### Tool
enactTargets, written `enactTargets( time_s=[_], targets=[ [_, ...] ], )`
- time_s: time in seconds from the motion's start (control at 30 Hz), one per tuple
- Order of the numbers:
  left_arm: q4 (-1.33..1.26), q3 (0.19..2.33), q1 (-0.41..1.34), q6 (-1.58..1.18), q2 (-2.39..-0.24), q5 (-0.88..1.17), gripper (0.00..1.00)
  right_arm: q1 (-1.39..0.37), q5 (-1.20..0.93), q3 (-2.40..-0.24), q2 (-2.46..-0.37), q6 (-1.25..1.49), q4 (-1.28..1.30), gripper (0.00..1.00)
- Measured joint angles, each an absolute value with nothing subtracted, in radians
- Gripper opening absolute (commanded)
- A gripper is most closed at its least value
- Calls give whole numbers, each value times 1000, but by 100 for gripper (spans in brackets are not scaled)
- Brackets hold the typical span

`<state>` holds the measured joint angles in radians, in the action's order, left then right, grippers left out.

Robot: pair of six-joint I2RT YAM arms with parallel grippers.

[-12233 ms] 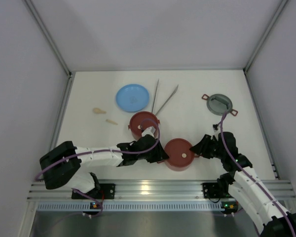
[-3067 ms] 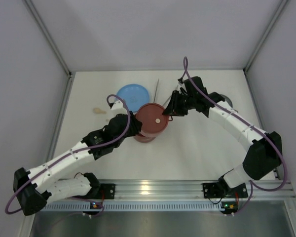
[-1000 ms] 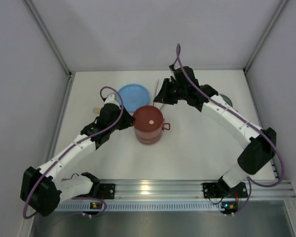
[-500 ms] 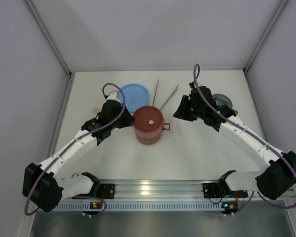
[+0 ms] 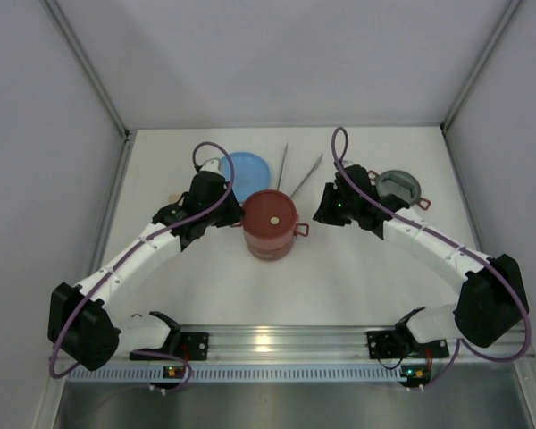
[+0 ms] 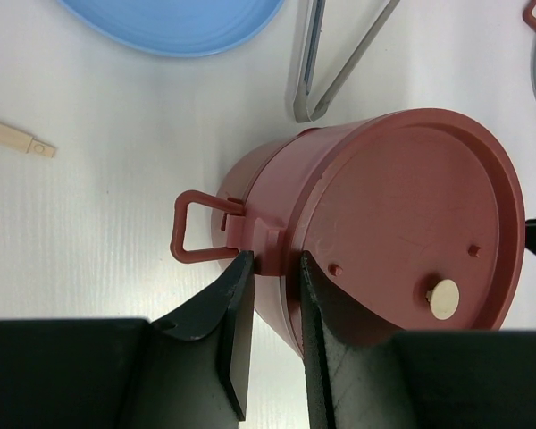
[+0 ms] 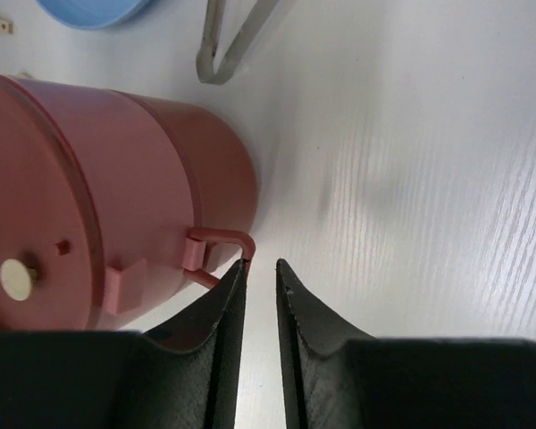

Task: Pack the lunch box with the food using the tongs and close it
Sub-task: Close the fastener on the packing box.

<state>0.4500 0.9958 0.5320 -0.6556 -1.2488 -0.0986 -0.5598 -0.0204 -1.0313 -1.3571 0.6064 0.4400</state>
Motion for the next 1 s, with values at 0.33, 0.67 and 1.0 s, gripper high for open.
enactTargets(
  time_s=[0.33, 0.67, 1.0],
  targets=[
    [453, 998, 532, -656, -1251, -101, 22, -587, -43, -960, -1421, 629, 367, 13],
    [452, 999, 530, -655, -1253, -113, 21, -670, -15, -1012, -1556, 660, 314, 11],
    [451, 999, 528, -655, -1253, -128, 21, -676, -2, -994, -1551, 690, 278, 11]
  ],
)
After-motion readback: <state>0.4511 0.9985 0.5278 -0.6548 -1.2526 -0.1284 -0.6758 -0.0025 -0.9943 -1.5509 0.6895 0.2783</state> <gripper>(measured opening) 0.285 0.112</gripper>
